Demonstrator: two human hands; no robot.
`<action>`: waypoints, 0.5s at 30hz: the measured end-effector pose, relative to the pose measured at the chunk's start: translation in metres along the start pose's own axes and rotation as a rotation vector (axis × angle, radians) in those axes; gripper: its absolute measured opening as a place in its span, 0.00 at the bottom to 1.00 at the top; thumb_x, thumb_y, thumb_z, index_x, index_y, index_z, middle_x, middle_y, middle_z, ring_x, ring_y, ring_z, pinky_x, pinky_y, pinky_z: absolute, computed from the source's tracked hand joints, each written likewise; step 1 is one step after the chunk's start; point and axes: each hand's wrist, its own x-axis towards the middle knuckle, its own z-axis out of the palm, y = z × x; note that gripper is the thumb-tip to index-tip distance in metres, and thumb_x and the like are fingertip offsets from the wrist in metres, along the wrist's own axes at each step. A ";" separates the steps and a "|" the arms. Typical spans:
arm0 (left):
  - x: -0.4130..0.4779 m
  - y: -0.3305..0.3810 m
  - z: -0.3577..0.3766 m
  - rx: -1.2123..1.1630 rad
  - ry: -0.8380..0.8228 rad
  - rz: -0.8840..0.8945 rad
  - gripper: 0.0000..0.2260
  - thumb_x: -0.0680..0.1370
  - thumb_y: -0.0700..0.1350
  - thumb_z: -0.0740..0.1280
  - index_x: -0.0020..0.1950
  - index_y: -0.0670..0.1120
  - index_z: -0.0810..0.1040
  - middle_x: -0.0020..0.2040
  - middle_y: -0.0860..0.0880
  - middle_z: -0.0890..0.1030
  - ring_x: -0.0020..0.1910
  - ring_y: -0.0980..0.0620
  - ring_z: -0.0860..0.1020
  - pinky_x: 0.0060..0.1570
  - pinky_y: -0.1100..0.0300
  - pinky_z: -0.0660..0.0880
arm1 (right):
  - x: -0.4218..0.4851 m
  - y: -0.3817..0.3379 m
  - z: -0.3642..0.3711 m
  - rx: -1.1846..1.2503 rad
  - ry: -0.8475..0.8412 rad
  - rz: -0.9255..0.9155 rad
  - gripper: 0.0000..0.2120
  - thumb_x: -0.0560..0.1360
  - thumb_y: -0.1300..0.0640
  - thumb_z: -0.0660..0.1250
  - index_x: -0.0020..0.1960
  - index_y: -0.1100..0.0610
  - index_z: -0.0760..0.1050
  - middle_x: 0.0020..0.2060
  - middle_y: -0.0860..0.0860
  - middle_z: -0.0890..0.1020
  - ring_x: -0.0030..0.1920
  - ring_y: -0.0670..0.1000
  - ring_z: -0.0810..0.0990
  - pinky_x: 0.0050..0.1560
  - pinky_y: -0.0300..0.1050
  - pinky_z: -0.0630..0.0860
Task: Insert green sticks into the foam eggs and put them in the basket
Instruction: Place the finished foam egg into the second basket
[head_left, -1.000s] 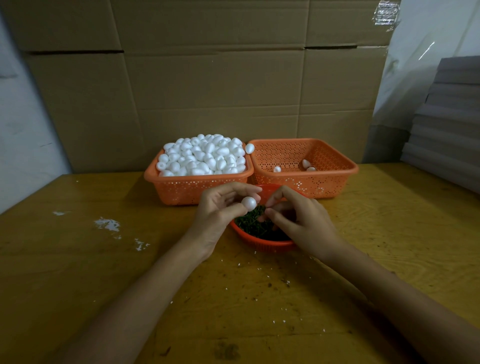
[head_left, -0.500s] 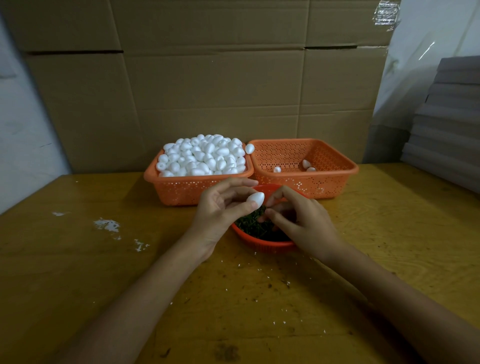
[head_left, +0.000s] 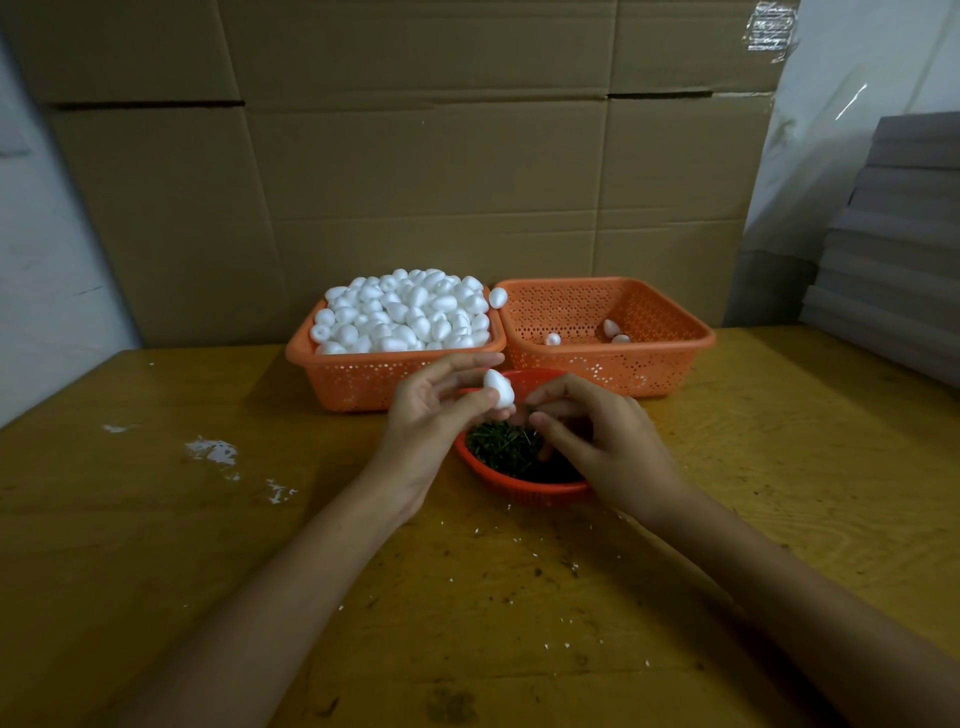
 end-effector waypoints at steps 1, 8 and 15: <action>0.000 0.000 0.000 -0.005 0.004 -0.003 0.13 0.79 0.33 0.71 0.63 0.42 0.83 0.56 0.37 0.85 0.49 0.42 0.86 0.56 0.54 0.82 | 0.000 0.000 0.000 0.007 0.013 -0.005 0.05 0.82 0.56 0.70 0.57 0.49 0.77 0.47 0.38 0.88 0.39 0.43 0.86 0.47 0.56 0.82; -0.002 0.001 0.002 -0.088 0.043 -0.021 0.09 0.79 0.35 0.72 0.59 0.42 0.82 0.54 0.40 0.86 0.51 0.44 0.87 0.52 0.59 0.82 | -0.001 0.000 0.003 0.035 0.034 -0.054 0.03 0.83 0.56 0.68 0.56 0.50 0.76 0.47 0.40 0.88 0.39 0.43 0.86 0.45 0.57 0.83; -0.002 0.001 0.002 -0.036 0.028 -0.018 0.09 0.79 0.34 0.72 0.58 0.41 0.82 0.53 0.41 0.87 0.52 0.45 0.87 0.53 0.59 0.83 | -0.002 0.001 0.004 0.029 0.048 -0.075 0.03 0.83 0.54 0.68 0.53 0.51 0.75 0.47 0.36 0.87 0.37 0.44 0.86 0.42 0.56 0.83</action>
